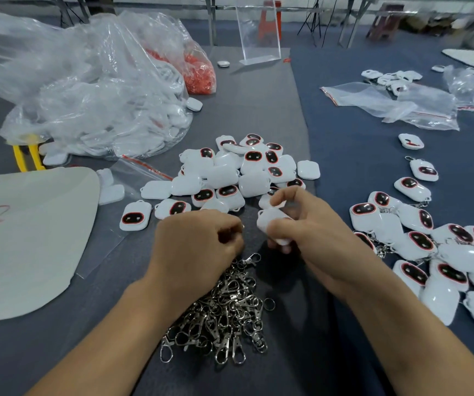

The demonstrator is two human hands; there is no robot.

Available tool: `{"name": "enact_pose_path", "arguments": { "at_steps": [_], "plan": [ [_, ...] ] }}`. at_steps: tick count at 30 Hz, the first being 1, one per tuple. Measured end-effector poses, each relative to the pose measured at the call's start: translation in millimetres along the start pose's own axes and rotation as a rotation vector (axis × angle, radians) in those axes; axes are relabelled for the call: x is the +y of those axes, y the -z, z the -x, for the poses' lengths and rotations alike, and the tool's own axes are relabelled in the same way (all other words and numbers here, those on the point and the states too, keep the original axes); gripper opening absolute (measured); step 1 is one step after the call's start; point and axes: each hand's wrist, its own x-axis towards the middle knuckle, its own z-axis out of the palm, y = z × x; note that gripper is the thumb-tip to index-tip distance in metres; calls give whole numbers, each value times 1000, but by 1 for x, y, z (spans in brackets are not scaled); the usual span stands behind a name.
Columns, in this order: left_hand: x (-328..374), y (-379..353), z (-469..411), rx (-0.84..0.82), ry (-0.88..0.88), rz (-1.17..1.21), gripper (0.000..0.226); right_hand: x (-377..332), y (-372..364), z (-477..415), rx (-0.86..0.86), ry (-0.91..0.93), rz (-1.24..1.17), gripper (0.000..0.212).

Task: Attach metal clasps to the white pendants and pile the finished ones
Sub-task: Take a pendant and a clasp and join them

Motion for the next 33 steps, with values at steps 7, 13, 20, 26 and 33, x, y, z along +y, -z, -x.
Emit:
{"name": "enact_pose_path", "arguments": {
  "at_steps": [7, 13, 20, 26, 33],
  "plan": [
    [0, -2, -5, -133, -46, -9, 22, 6, 6, -2, 149, 229, 488, 27],
    [-2, -1, -7, -181, 0, 79, 26, 9, 5, -4, 139, 260, 584, 32],
    [1, -3, -4, -138, 28, 66, 27, 1, 6, -2, 86, 279, 696, 30],
    [-1, -5, -5, -156, 47, 94, 21, -2, 6, -2, 62, 293, 684, 21],
    [-3, -8, -5, -131, 54, 119, 8, -3, 5, -3, 60, 264, 635, 15]
  ]
}}
